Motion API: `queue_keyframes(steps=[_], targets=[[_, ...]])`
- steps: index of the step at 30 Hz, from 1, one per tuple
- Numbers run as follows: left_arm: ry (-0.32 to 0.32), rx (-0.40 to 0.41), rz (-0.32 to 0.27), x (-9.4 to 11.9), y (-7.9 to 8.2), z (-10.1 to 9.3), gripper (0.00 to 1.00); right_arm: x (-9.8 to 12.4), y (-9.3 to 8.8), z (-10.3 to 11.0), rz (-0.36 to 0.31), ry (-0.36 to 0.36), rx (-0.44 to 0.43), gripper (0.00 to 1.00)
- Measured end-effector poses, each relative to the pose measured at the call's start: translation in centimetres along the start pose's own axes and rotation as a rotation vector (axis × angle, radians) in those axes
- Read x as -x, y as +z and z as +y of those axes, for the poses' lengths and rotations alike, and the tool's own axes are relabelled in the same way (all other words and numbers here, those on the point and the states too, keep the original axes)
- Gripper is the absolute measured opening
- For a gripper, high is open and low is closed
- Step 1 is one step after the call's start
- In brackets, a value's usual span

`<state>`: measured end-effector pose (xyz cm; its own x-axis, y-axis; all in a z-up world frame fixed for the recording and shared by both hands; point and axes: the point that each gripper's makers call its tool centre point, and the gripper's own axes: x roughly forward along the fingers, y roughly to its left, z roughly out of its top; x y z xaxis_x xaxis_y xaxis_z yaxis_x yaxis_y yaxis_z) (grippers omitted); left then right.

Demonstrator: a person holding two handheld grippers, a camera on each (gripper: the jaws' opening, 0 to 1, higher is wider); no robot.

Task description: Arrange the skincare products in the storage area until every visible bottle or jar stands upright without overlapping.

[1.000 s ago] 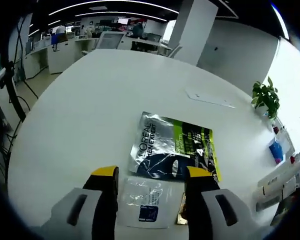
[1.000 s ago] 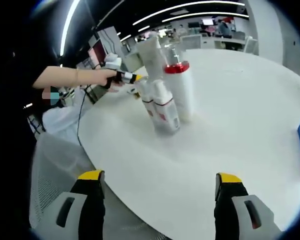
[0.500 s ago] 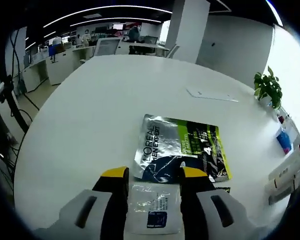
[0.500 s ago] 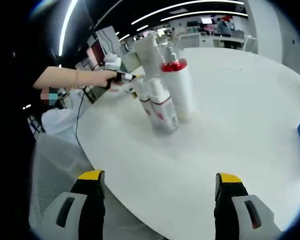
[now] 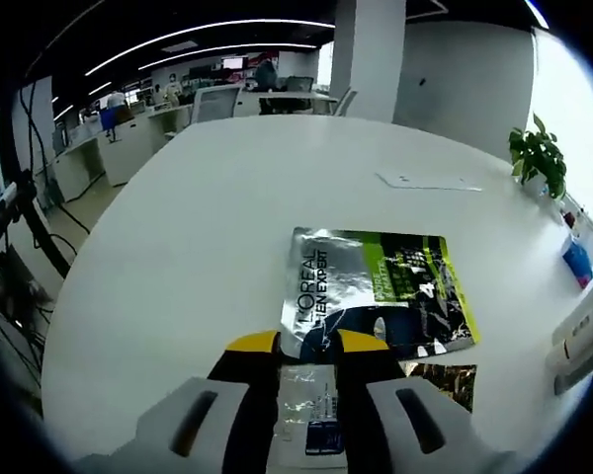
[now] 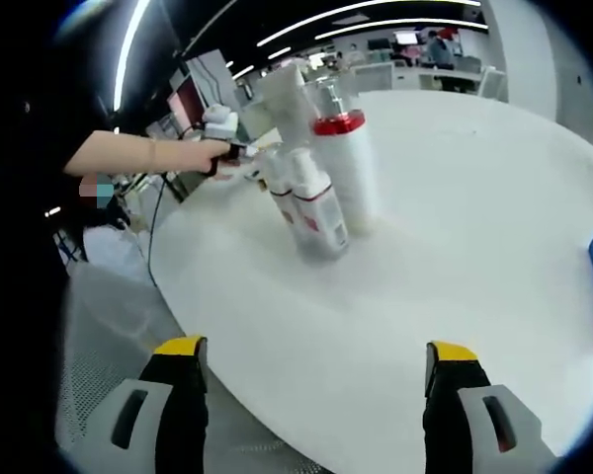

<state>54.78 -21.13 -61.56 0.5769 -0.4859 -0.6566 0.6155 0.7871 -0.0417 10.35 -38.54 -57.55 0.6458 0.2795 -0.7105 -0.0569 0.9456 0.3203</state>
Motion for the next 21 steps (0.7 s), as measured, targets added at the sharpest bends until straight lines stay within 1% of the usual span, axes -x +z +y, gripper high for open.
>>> queue_keyframes(steps=[1, 3, 5, 7, 10, 13, 19, 20, 21], targets=[[0.007, -0.009, 0.004, 0.1, -0.1, 0.0, 0.15, 0.0, 0.0, 0.0, 0.001, 0.000, -0.001, 0.96], [0.007, -0.016, -0.001, 0.2, -0.1, 0.0, 0.13, -0.2, -0.2, 0.0, 0.003, 0.001, -0.002, 0.95], [0.008, -0.042, 0.000, 0.1, 0.0, 0.0, 0.10, -0.2, -0.2, 0.1, 0.004, 0.002, -0.003, 0.95], [0.014, -0.055, 0.007, 0.0, 0.0, 0.1, 0.01, -0.3, -0.2, 0.1, 0.004, 0.002, -0.004, 0.95], [0.007, -0.049, 0.004, 0.1, 0.1, -0.1, 0.01, -0.3, -0.2, 0.0, 0.003, 0.002, -0.006, 0.95], [0.010, -0.055, 0.004, -0.4, 0.1, 0.3, 0.00, -0.2, -0.1, -0.1, 0.002, 0.000, -0.004, 0.95], [-0.012, 0.008, -0.022, 0.0, 0.7, 0.1, 0.00, 0.1, 0.0, -0.2, -0.002, -0.006, -0.004, 0.95], [-0.023, 0.029, -0.032, 0.0, 1.0, 0.0, 0.00, 0.1, 0.0, -0.2, -0.002, -0.003, -0.003, 0.95], [-0.033, 0.050, -0.052, 0.6, 1.4, -0.4, 0.00, 0.1, 0.0, -0.2, -0.002, -0.002, -0.001, 0.95]])
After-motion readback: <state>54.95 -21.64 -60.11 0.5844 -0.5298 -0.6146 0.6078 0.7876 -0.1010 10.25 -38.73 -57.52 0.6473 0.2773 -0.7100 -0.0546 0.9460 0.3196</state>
